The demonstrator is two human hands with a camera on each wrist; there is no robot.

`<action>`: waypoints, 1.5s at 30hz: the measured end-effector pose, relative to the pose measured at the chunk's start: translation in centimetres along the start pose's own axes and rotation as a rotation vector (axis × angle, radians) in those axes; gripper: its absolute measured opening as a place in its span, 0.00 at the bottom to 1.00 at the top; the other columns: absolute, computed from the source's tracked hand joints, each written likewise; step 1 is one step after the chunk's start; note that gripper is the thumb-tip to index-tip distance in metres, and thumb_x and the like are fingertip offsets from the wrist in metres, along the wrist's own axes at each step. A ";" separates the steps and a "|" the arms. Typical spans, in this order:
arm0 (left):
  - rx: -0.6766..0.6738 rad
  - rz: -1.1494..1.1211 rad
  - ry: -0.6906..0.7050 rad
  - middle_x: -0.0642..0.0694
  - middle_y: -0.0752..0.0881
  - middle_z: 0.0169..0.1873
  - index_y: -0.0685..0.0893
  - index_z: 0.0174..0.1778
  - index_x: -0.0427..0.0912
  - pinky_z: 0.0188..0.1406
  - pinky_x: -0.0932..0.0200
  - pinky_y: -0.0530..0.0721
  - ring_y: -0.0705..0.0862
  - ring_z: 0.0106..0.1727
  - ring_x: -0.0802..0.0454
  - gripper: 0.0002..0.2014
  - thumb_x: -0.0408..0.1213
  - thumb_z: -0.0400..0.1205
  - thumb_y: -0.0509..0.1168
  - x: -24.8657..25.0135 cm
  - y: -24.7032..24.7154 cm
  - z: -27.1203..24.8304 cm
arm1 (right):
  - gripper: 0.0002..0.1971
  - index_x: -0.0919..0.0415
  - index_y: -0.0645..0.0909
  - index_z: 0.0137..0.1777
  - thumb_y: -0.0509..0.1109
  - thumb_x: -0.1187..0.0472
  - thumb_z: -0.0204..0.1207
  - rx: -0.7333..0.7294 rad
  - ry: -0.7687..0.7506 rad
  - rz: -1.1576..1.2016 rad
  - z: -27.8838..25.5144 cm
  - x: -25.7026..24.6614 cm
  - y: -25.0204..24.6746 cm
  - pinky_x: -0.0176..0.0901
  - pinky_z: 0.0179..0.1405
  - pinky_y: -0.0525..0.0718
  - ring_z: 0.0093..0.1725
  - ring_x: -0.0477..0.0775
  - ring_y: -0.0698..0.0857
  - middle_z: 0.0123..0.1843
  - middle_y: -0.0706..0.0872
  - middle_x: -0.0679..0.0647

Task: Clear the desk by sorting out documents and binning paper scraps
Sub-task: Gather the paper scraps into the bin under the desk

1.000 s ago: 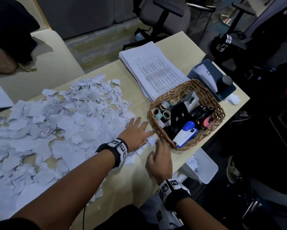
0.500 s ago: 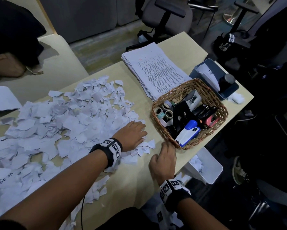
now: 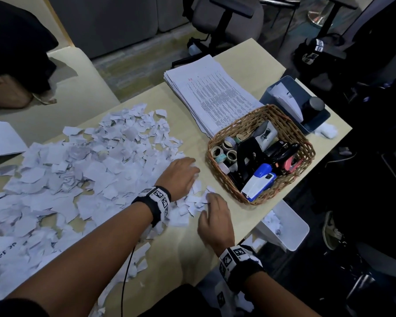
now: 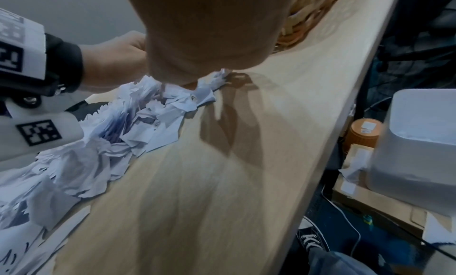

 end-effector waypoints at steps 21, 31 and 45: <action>0.124 -0.200 -0.548 0.45 0.73 0.75 0.79 0.69 0.44 0.74 0.54 0.63 0.70 0.76 0.48 0.15 0.39 0.88 0.56 -8.2 -5.2 -5.9 | 0.36 0.43 0.74 0.75 0.63 0.26 0.70 -0.334 -0.768 -0.320 11.8 -3.9 4.8 0.77 0.76 0.55 0.83 0.67 0.61 0.82 0.67 0.57; 0.199 0.004 -0.705 0.42 0.62 0.82 0.73 0.74 0.48 0.81 0.38 0.54 0.58 0.82 0.41 0.22 0.50 0.84 0.59 -15.8 -8.2 1.0 | 0.10 0.55 0.78 0.55 0.69 0.59 0.75 -0.237 -0.750 -0.196 11.6 -3.8 4.4 0.48 0.28 0.76 0.41 0.62 0.80 0.51 0.83 0.57; -0.166 0.011 -0.683 0.47 0.43 0.85 0.54 0.80 0.68 0.73 0.18 0.43 0.39 0.84 0.33 0.51 0.87 0.61 0.46 -17.1 -4.0 8.3 | 0.12 0.47 0.76 0.58 0.63 0.52 0.75 -0.271 -0.493 0.071 13.1 -3.7 1.8 0.39 0.27 0.78 0.34 0.54 0.85 0.43 0.88 0.49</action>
Point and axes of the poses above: each hand's wrist, its own z-axis towards the middle knuckle, its own y-axis out of the palm, x = y × z, the point moved 2 cm from there along z, towards the middle knuckle
